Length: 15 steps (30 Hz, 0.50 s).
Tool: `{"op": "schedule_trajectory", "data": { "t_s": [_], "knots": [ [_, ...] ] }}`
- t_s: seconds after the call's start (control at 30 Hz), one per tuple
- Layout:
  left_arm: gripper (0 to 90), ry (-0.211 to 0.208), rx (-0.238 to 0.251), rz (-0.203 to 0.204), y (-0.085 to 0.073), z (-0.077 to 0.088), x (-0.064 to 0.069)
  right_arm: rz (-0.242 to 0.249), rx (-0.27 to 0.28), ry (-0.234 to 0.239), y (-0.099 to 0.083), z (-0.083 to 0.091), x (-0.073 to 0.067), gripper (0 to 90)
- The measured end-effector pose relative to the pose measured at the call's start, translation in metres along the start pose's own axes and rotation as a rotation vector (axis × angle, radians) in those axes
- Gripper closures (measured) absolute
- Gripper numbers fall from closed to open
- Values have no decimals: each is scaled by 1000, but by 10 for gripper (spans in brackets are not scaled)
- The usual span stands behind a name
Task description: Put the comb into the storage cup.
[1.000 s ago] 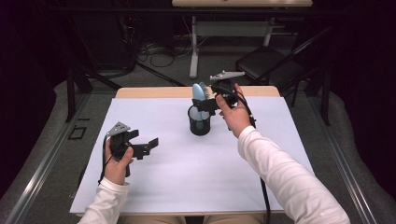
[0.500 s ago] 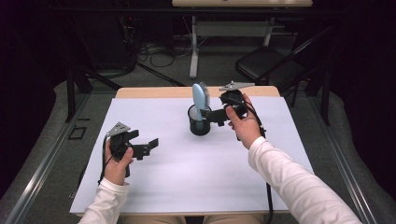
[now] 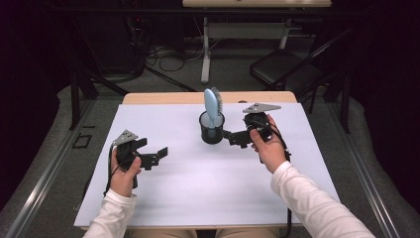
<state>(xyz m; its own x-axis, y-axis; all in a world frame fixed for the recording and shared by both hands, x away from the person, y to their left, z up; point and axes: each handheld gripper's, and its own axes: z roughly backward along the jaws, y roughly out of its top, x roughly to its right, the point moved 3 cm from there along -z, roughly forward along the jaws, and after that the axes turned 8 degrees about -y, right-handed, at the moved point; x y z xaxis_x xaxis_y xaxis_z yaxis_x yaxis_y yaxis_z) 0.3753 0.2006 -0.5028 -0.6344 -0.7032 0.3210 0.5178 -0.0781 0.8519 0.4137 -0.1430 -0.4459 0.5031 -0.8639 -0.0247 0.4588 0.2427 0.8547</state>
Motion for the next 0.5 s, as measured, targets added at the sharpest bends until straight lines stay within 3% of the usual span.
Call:
{"op": "schedule_trajectory", "data": {
  "t_s": [0.5],
  "knots": [
    [13,2,-3,-8,-1,-1,0,-45,14,2,-41,11,3,0]
  ]
}}
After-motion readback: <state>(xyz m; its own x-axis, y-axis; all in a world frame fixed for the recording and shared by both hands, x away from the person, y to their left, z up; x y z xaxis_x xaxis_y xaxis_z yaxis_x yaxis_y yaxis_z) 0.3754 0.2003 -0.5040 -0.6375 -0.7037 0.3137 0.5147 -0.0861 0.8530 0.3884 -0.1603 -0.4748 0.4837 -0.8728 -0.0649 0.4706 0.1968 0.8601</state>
